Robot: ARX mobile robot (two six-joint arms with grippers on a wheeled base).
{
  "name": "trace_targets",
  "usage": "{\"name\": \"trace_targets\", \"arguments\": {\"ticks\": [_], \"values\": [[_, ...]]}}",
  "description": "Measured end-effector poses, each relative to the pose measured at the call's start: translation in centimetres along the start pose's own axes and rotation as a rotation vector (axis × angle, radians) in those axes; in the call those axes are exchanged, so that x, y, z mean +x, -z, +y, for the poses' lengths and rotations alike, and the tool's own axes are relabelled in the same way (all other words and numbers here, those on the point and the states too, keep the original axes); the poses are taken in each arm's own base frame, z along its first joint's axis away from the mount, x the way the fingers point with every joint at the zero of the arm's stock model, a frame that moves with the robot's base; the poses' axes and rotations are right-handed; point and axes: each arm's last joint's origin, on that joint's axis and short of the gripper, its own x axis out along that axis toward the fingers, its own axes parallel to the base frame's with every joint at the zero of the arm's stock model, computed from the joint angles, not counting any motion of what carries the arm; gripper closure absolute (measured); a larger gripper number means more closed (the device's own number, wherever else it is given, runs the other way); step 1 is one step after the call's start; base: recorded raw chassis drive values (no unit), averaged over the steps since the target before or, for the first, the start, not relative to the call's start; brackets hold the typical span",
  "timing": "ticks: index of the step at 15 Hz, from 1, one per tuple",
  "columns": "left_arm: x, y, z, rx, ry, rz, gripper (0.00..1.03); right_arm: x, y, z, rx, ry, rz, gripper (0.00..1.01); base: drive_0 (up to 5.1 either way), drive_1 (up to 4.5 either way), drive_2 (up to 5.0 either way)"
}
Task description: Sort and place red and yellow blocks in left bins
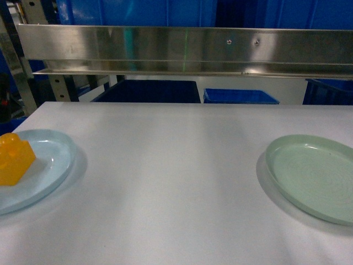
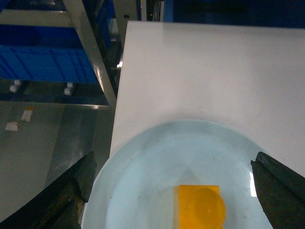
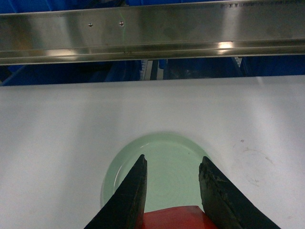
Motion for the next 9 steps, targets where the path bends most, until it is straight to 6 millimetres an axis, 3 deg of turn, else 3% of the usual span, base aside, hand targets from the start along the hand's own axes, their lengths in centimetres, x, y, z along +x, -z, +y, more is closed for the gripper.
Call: {"name": "trace_targets", "arguments": {"ticks": [6,9], "values": [[1.0,2.0,-0.7,0.017,-0.025,0.035,0.05,0.0,0.0,0.0,0.0,0.0,0.0,0.73,0.0,0.0,0.0],[1.9,4.5,-1.8,0.064,-0.016,0.092,0.05,0.0,0.0,0.0,0.0,0.0,0.0,0.74,0.0,0.0,0.0]]}}
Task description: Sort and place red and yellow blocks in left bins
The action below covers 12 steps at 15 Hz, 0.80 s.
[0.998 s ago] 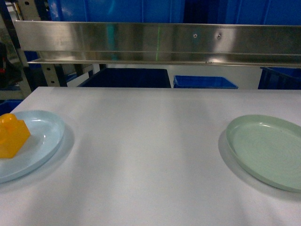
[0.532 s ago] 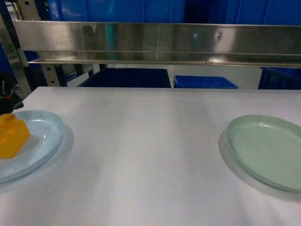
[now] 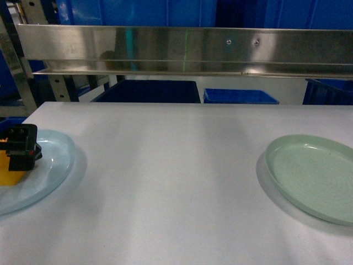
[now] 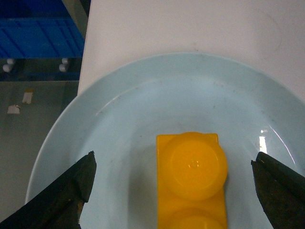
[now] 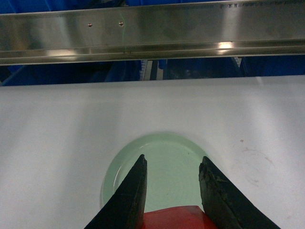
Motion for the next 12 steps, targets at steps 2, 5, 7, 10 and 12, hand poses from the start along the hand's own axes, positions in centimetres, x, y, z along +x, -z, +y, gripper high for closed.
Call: {"name": "trace_targets", "arguments": {"ticks": [2,5,7,10,12], "values": [[0.2,0.4,-0.2,0.011,-0.012,-0.008,0.05,0.0,0.0,0.0,0.0,0.0,0.0,0.74,0.0,0.0,0.0],[1.0,0.8,0.0,0.04,-0.057,-0.029,0.05,0.0,0.0,0.0,0.0,0.0,0.0,0.74,0.0,0.0,0.0],[1.5,1.2,0.2,0.043,-0.069,-0.027,0.05,0.0,0.0,0.0,0.0,0.0,0.0,0.74,0.0,0.0,0.0],[2.1,1.4,0.4,0.044,-0.09,-0.05,0.05,0.0,0.0,0.0,0.0,0.0,0.0,0.74,0.0,0.0,0.0],[2.2,1.5,0.3,0.047,-0.088,-0.045,0.23,0.0,0.0,0.0,0.0,0.0,0.0,0.74,0.0,0.0,0.0]]}}
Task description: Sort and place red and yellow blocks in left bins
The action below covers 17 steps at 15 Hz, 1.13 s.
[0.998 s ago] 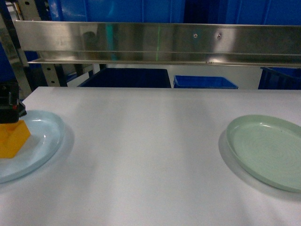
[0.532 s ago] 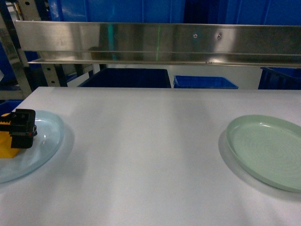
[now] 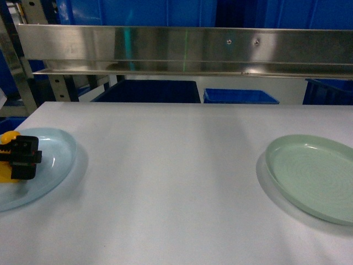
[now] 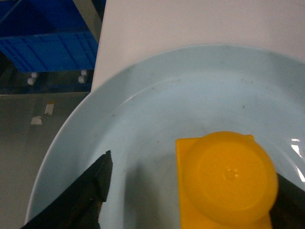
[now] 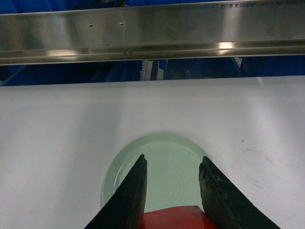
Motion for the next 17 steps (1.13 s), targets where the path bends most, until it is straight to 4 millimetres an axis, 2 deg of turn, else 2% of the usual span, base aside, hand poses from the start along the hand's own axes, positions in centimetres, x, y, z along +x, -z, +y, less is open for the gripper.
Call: {"name": "trace_targets", "arguments": {"ticks": [4,5,6,9,12,15,17], "values": [[0.0,0.2,-0.1,0.0,0.02,0.016,0.63,0.0,0.0,0.0,0.0,0.0,0.0,0.74,0.0,0.0,0.0],[0.0,0.1,0.0,-0.003,0.025,0.016,0.71,0.0,0.0,0.0,0.0,0.0,0.0,0.74,0.0,0.0,0.0],[-0.2,0.0,0.1,-0.004,0.028,0.014,0.75,0.0,0.0,0.0,0.0,0.0,0.0,0.74,0.0,0.0,0.0],[-0.6,-0.4,0.4,-0.002,0.035,-0.001,0.76,0.0,0.0,0.0,0.0,0.0,0.0,0.74,0.0,0.0,0.0],[-1.9,-1.9,0.6,-0.007,0.064,-0.055,0.76,0.0,0.0,0.0,0.0,0.0,0.0,0.74,0.0,0.0,0.0],[-4.3,-5.4,0.8,-0.004,0.12,-0.171,0.76,0.0,0.0,0.0,0.0,0.0,0.0,0.74,0.0,0.0,0.0],[-6.8,-7.9,1.3,0.022,0.108,-0.341,0.76,0.0,0.0,0.0,0.0,0.0,0.0,0.74,0.0,0.0,0.0]]}}
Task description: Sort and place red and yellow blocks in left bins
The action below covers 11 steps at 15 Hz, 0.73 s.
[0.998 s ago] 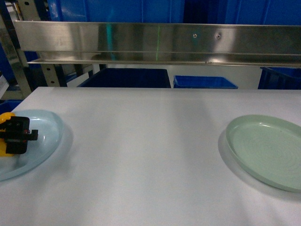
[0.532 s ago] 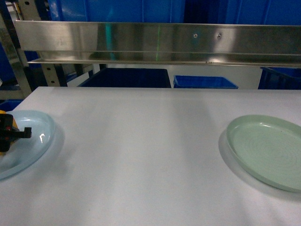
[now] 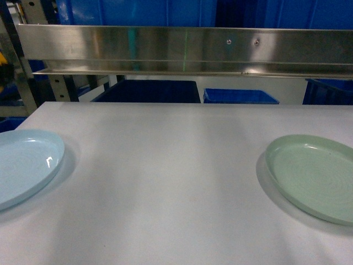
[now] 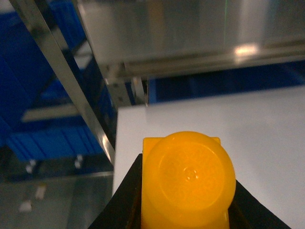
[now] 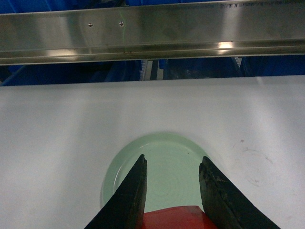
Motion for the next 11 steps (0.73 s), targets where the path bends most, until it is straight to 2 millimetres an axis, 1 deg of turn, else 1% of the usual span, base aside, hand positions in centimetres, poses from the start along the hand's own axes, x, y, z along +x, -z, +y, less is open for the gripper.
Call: {"name": "trace_targets", "arguments": {"ticks": [1,3,5,7,10,11], "values": [[-1.1,-1.6,0.3,0.024,-0.004,-0.079,0.76,0.0,0.0,0.0,0.0,0.0,-0.001,0.74,0.0,0.0,0.0],[-3.4,-3.8,0.8,0.056,0.019,-0.169,0.76,0.0,0.0,0.0,0.0,0.0,0.0,0.74,0.0,0.0,0.0],[-5.4,-4.3,1.3,0.058,0.038,-0.197,0.76,0.0,0.0,0.0,0.0,0.0,0.0,0.74,0.0,0.0,0.0],[-6.7,-3.6,1.6,0.076,0.056,-0.201,0.76,0.0,0.0,0.0,0.0,0.0,0.0,0.74,0.0,0.0,0.0],[-7.6,-1.2,1.3,0.088,0.068,-0.157,0.76,0.0,0.0,0.0,0.0,0.0,0.0,0.74,0.0,0.0,0.0],[-8.1,-0.9,1.1,0.093,0.06,-0.161,0.76,0.0,0.0,0.0,0.0,0.0,0.0,0.74,0.0,0.0,0.0]]}}
